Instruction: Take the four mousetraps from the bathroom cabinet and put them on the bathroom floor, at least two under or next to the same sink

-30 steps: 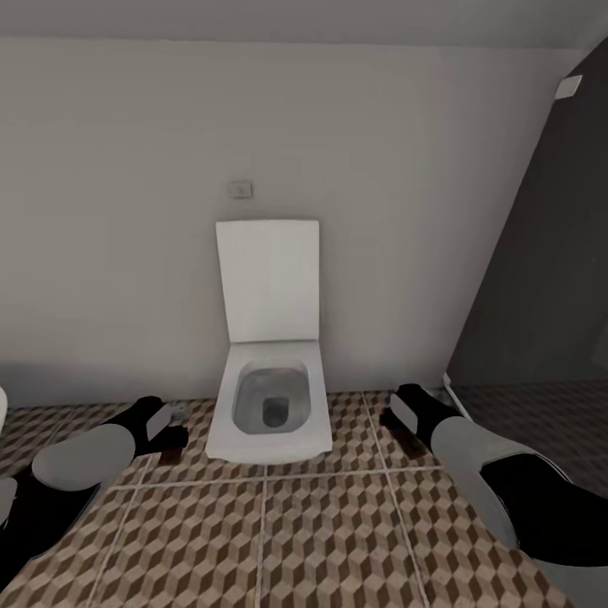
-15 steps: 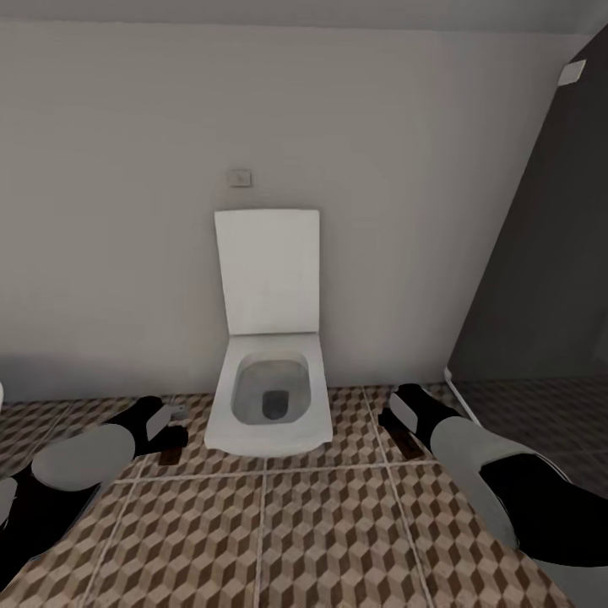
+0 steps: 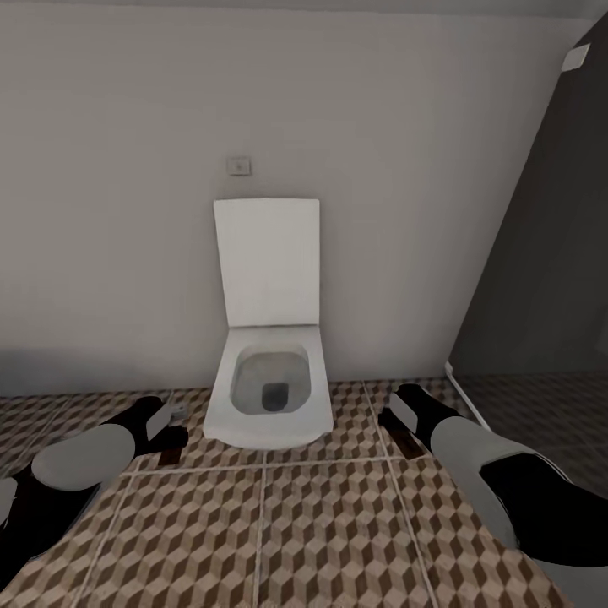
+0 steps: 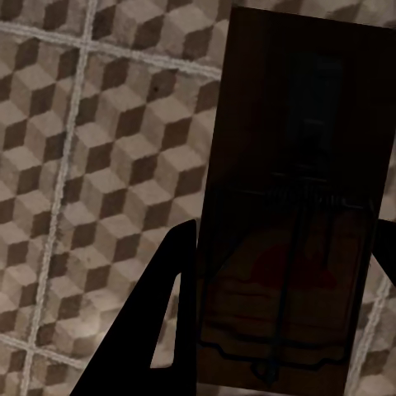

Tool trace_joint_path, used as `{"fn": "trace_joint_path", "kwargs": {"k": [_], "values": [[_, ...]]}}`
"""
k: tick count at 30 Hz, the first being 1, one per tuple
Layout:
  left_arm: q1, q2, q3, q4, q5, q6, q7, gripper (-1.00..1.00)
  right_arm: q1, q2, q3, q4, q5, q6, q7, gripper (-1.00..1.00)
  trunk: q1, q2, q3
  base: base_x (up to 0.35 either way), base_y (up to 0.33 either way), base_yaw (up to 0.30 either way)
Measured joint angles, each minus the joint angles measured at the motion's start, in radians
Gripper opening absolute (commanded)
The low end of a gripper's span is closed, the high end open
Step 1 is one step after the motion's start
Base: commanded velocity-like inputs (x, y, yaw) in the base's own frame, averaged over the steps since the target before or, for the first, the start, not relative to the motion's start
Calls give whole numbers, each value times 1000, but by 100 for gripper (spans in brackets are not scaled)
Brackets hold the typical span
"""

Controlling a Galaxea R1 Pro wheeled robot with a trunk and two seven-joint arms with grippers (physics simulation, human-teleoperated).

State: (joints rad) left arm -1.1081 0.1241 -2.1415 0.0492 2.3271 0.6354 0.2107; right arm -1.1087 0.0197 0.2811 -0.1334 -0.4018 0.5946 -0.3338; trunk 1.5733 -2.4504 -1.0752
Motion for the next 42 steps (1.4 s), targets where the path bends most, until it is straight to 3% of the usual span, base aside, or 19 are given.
{"fn": "trace_joint_path", "kwargs": {"k": [7,42], "values": [[1,-1,0,0,0,0,0,-100,0,-1,1,-1,3,-21,-1,-100,27,-49,-22,0,0,0],[0,0,-1,0,0,-2,0,-100,0,8,8,-13,13,-24,-2,-100,43,-57,-157,0,0,0]]}}
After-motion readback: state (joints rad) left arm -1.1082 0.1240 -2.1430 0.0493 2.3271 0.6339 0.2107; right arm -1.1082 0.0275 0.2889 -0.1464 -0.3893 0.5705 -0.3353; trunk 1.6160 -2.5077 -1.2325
